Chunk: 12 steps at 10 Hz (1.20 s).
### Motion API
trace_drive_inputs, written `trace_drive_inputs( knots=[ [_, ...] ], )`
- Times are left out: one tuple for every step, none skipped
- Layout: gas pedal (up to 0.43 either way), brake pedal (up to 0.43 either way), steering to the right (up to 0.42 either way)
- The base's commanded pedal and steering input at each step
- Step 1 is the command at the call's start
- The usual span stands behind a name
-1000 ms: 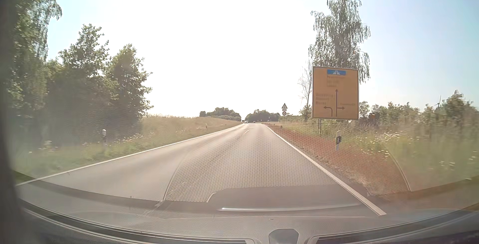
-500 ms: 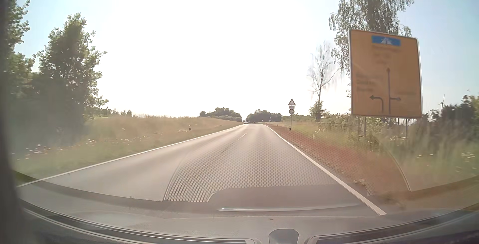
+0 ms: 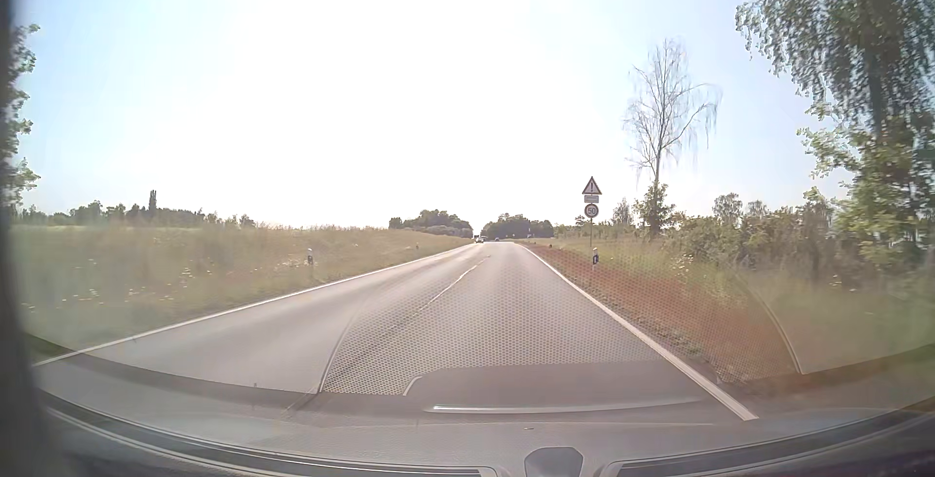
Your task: Follow the waypoints while adhering to traffic rules and regulations
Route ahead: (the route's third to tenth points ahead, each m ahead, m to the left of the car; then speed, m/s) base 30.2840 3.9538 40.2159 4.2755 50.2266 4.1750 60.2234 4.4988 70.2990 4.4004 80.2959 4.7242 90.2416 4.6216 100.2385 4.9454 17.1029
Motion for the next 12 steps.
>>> trace_drive_inputs(
  knots=[
    [0.0,0.006,0.003],
    [0.0,0.006,0.004],
    [0.0,0.006,0.004],
    [0.0,0.006,0.004],
    [0.0,0.006,0.004],
    [0.0,0.006,0.004],
    [0.0,0.006,0.004],
    [0.0,0.006,0.006],
    [0.0,0.006,0.009],
    [0.0,0.006,0.009],
    [0.0,0.006,0.009],
    [0.0,0.006,0.009]
  ],
)
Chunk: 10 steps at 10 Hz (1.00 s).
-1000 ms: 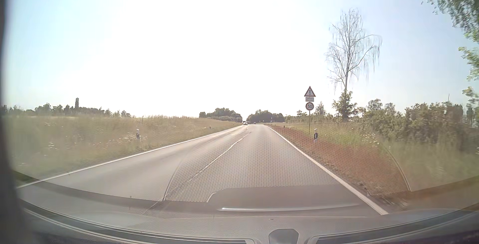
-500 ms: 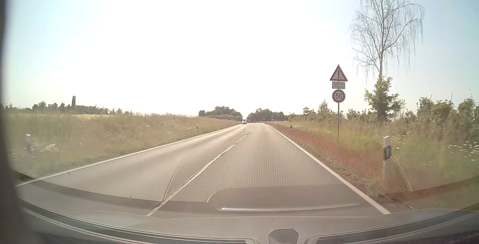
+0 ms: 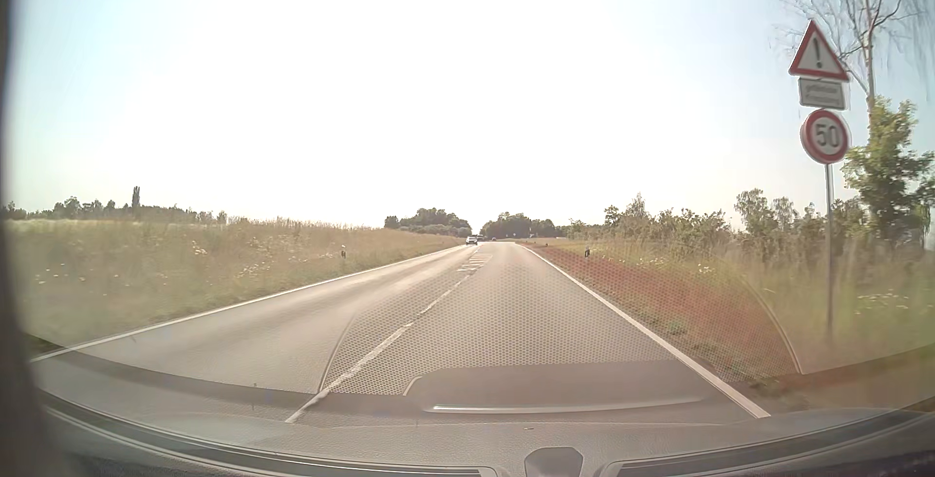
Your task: Follow the waypoints while adhering to traffic rules and regulations
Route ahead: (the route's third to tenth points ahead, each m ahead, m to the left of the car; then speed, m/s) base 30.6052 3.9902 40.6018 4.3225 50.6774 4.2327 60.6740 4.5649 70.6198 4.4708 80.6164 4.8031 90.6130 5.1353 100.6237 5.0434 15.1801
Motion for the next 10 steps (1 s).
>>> trace_drive_inputs(
  knots=[
    [0.0,0.006,0.009],
    [0.0,0.006,0.008],
    [0.0,0.006,0.008],
    [0.0,0.006,0.008],
    [0.0,0.006,0.008],
    [0.0,0.006,0.008],
    [0.0,0.006,0.008],
    [0.0,0.006,0.008],
    [0.0,0.006,0.007],
    [0.0,0.006,0.007]
  ],
)
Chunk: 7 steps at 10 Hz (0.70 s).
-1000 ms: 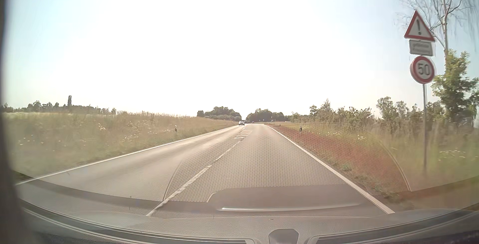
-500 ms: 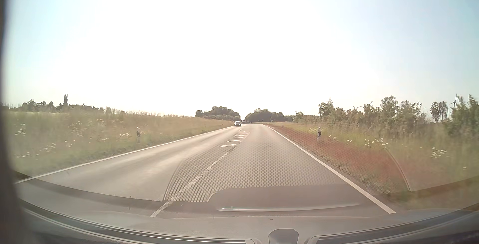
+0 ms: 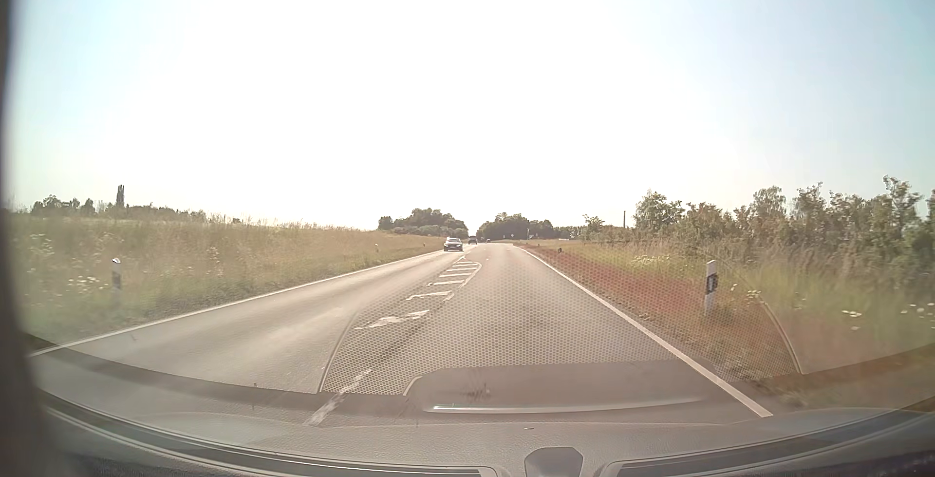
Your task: Follow the waypoints while adhering to traffic rules and regulations
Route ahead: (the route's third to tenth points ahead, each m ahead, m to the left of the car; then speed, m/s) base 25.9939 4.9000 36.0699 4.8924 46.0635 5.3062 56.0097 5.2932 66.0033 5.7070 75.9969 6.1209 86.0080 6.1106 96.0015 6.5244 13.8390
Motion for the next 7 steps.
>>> trace_drive_inputs(
  knots=[
    [0.0,0.006,0.007],
    [0.0,0.006,0.006],
    [0.0,0.006,0.005],
    [0.0,0.006,0.005],
    [0.028,0.006,0.004],
    [0.118,0.006,0.004],
    [0.138,0.006,0.004]
  ],
)
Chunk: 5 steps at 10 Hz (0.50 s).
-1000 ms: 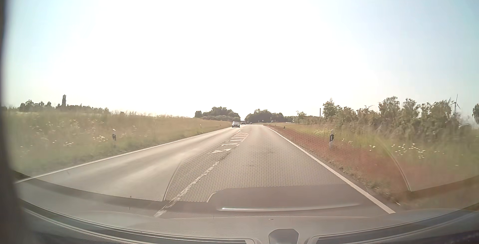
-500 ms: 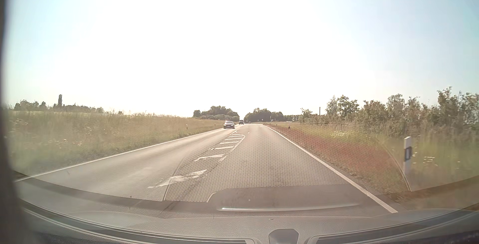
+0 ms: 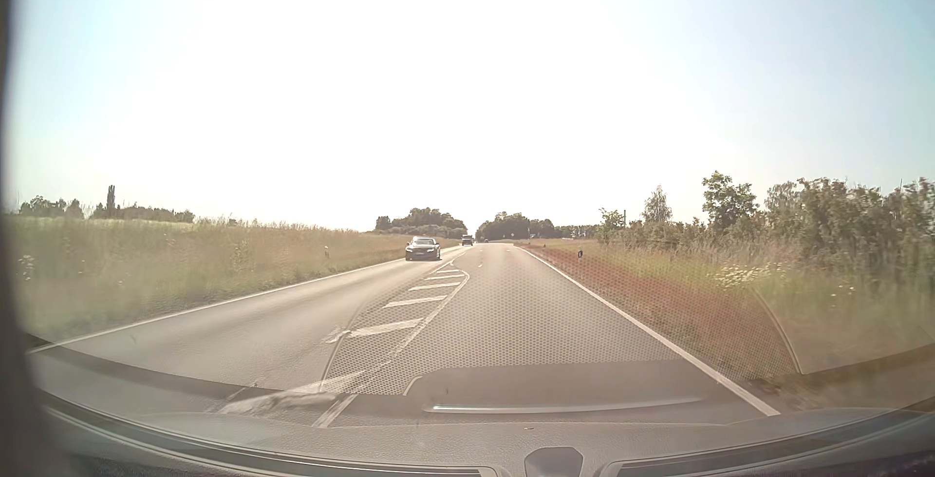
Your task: Follow the waypoints while adhering to traffic rules and regulations
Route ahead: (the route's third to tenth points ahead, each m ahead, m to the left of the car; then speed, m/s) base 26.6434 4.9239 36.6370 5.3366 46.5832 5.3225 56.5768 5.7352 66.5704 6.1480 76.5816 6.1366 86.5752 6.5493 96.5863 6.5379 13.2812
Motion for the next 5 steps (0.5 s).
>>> trace_drive_inputs(
  knots=[
    [0.138,0.006,0.004],
    [0.15,0.006,0.004],
    [0.157,0.006,0.004],
    [0.169,0.006,0.004],
    [0.169,0.006,0.004]
  ],
)
